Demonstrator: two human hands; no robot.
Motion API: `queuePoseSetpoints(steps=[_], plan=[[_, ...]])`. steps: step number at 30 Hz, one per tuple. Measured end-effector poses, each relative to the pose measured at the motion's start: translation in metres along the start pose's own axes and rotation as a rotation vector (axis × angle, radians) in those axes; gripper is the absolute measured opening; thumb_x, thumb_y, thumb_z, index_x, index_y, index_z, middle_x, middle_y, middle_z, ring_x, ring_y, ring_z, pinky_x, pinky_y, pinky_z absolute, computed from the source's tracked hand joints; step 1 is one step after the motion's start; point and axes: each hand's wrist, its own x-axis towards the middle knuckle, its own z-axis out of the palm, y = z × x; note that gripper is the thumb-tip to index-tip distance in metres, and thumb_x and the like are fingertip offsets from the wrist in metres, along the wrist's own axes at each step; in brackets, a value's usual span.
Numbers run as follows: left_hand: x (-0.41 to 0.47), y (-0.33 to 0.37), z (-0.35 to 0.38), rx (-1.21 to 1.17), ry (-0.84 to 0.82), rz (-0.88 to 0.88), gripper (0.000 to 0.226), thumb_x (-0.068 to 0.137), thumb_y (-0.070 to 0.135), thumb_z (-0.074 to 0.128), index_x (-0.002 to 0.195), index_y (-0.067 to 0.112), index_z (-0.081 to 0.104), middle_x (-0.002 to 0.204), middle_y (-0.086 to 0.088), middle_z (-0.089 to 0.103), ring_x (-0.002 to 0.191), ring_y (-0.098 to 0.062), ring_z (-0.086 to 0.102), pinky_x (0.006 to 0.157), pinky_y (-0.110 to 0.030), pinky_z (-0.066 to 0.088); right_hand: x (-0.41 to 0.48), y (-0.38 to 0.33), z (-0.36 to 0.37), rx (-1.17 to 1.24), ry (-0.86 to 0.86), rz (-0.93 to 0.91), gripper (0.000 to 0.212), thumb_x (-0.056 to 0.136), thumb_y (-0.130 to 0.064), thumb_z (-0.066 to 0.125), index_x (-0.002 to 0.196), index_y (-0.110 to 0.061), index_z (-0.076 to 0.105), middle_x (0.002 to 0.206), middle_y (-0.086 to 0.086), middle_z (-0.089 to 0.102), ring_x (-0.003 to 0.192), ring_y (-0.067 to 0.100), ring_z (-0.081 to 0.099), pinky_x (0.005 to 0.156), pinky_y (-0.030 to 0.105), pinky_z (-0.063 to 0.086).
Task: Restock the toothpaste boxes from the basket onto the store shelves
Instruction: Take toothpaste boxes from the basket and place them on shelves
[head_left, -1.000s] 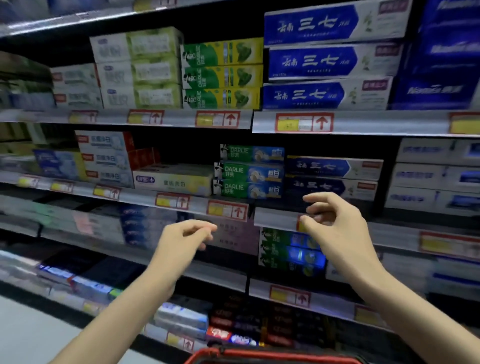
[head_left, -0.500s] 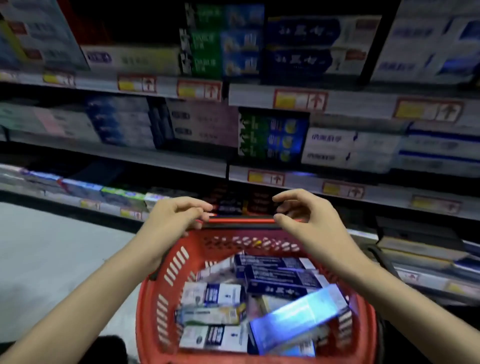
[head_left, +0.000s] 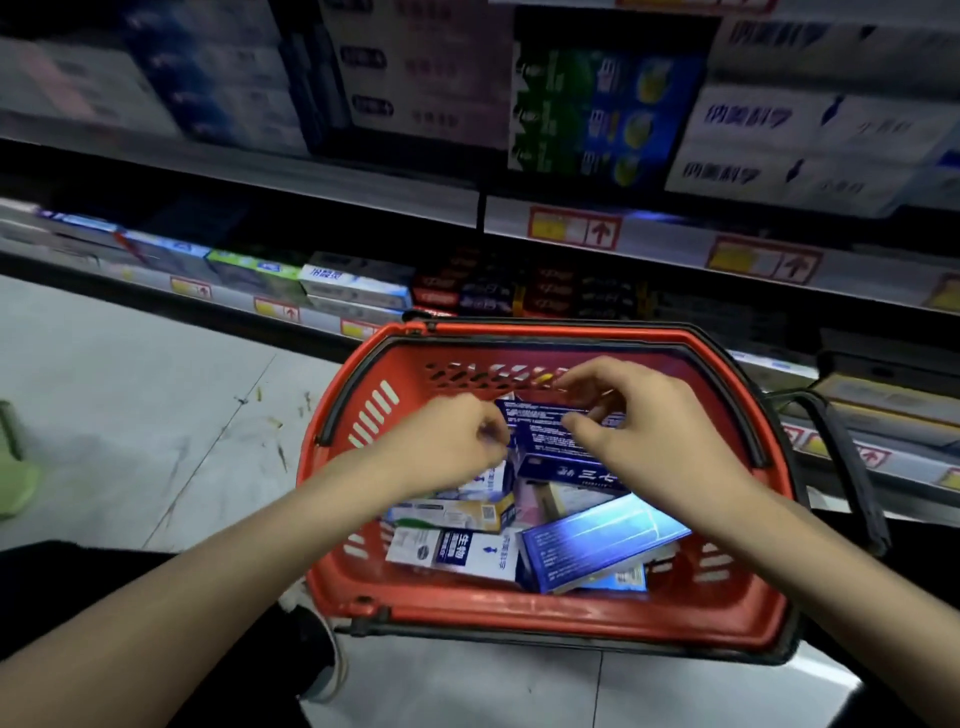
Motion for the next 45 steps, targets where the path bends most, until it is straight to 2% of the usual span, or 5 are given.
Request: queuePoseSetpoints(steps=[8, 19, 33, 39, 45], plan=[[0.017, -0.016, 0.075, 0.752, -0.311, 0.053, 0.054, 0.097, 0.026, 0.063, 0.147, 0.021, 0.042, 0.134, -0.01, 0.053, 0.124, -0.034, 0.055, 0.086, -0.04, 0.045, 0.008, -0.003, -0.003, 0.085, 0.069, 0.034, 0.019, 0.093, -0.022, 0.072, 0.11, -0.031, 0.072, 0.091, -0.017, 0.069, 0.08, 0.0, 0.064, 0.079, 0.022, 0.052], [0.028, -0.019, 0.061, 0.728, -0.105, 0.085, 0.035, 0.088, 0.042, 0.068, 0.117, 0.026, 0.061, 0.108, 0.002, 0.069, 0.101, -0.025, 0.068, 0.074, -0.032, 0.047, 0.001, 0.008, -0.022, 0.124, 0.12, 0.032, 0.019, 0.092, -0.02, 0.072, 0.108, -0.03, 0.072, 0.089, -0.016, 0.069, 0.079, 0.001, 0.064, 0.073, 0.014, 0.046], [-0.046, -0.036, -0.124, -1.028, 0.46, -0.166, 0.023, 0.078, 0.014, 0.072, 0.101, 0.011, 0.071, 0.103, -0.013, 0.076, 0.087, -0.022, 0.073, 0.089, -0.033, 0.049, -0.007, 0.027, -0.037, 0.346, 0.094, 0.205, 0.009, 0.094, -0.023, 0.073, 0.099, -0.03, 0.075, 0.087, -0.007, 0.074, 0.081, 0.009, 0.07, 0.075, 0.027, 0.055], [-0.034, -0.002, -0.074, -1.43, 0.314, -0.064, 0.029, 0.052, 0.009, 0.078, 0.081, 0.012, 0.073, 0.097, -0.012, 0.07, 0.075, -0.014, 0.063, 0.063, -0.023, 0.058, -0.011, 0.009, -0.032, 0.713, -0.146, 0.353, 0.036, 0.081, -0.047, 0.083, 0.108, -0.024, 0.075, 0.1, 0.001, 0.08, 0.092, 0.016, 0.076, 0.076, 0.026, 0.055], [-0.017, 0.031, -0.004, -1.467, 0.041, -0.093, 0.061, 0.058, 0.003, 0.077, 0.118, 0.002, 0.068, 0.119, -0.022, 0.072, 0.104, -0.029, 0.065, 0.078, -0.035, 0.061, -0.004, -0.005, -0.024, 1.058, -0.032, 0.316, 0.054, 0.069, -0.032, 0.088, 0.117, -0.013, 0.07, 0.112, 0.002, 0.078, 0.102, 0.018, 0.075, 0.078, 0.027, 0.053]])
